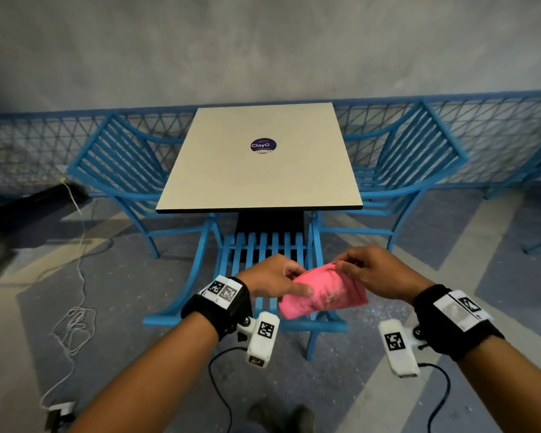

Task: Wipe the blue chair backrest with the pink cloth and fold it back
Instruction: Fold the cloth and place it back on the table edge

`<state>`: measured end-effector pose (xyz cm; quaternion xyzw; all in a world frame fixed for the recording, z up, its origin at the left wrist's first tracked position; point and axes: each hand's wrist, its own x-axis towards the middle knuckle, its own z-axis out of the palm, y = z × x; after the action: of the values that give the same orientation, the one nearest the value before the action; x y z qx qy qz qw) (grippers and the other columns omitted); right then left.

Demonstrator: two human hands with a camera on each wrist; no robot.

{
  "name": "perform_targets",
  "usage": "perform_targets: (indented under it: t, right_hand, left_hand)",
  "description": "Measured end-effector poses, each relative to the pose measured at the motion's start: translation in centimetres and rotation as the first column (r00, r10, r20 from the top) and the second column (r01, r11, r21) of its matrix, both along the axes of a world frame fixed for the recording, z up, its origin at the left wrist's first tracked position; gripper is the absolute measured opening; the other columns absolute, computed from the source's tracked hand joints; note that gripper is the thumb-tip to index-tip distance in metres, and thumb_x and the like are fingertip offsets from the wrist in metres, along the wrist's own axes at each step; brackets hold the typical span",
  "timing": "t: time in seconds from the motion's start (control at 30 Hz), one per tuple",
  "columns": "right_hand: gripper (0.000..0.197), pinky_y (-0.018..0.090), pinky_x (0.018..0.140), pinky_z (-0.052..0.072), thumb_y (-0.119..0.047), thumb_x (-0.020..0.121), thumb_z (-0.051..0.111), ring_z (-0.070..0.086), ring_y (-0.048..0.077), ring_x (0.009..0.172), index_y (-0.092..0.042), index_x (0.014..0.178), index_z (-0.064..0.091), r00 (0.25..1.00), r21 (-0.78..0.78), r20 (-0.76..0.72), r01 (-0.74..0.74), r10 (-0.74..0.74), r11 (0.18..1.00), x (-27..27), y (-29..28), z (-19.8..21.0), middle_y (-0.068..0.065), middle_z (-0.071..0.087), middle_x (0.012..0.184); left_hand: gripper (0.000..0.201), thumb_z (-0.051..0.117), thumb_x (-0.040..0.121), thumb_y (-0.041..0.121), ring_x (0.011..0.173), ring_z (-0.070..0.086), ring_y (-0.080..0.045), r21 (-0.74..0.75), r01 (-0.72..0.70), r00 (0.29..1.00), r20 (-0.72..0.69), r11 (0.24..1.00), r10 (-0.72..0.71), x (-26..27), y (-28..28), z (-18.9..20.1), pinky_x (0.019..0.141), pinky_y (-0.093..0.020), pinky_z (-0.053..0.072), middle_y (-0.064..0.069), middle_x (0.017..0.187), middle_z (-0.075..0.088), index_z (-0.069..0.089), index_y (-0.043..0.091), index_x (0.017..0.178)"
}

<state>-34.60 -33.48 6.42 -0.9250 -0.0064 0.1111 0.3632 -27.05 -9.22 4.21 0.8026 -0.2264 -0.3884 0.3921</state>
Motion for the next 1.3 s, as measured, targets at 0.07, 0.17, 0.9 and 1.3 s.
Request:
perform_targets:
  t: [0.07,0.17,0.9,1.3]
  right_hand:
    - [0.018,0.039,0.086,0.056,-0.037,0.097,0.058,0.066,0.004,0.094,-0.033,0.106,0.073,1.0,-0.004,-0.007,0.02,-0.02,1.0,0.2,-0.3,0.1,-0.016,0.072,0.099]
    - [0.018,0.04,0.086,0.056,-0.034,0.098,0.055,0.065,0.004,0.097,-0.035,0.108,0.071,0.999,0.003,-0.005,0.051,-0.051,0.999,0.8,-0.2,0.2,-0.016,0.07,0.103]
    - [0.021,0.028,0.071,0.041,-0.017,0.099,0.054,0.057,0.013,0.085,-0.019,0.11,0.071,0.983,-0.183,-0.037,0.168,-0.177,0.969,12.4,3.3,-1.7,-0.004,0.065,0.095]
    - [0.02,0.033,0.078,0.05,-0.013,0.091,0.06,0.067,0.024,0.091,-0.02,0.1,0.076,0.972,-0.224,-0.002,0.227,-0.233,0.948,19.8,-3.4,-6.7,0.004,0.077,0.099]
  left_hand:
    - [0.033,0.083,0.084,0.031,0.094,0.074,-0.01,0.011,0.001,1.0,0.009,1.0,-0.002,0.9,0.5,0.2,0.083,-0.029,0.061,0.005,0.102,0.078,0.076,0.017,0.114]
    - [0.022,0.078,0.088,0.033,0.092,0.074,-0.015,0.004,-0.063,0.998,0.018,0.998,0.063,2.4,1.2,0.4,0.083,-0.034,0.06,0.002,0.096,0.078,0.078,0.018,0.103]
    - [0.021,0.08,0.086,0.018,0.078,0.078,-0.015,0.041,-0.199,0.96,0.209,0.979,0.187,13.8,1.6,-1.3,0.074,-0.032,0.066,0.0,0.096,0.079,0.079,0.017,0.107]
    - [0.031,0.073,0.081,0.006,0.094,0.066,-0.012,0.1,-0.244,0.935,0.289,0.965,0.206,19.3,-5.8,-4.6,0.069,-0.016,0.049,0.005,0.102,0.071,0.073,0.019,0.11]
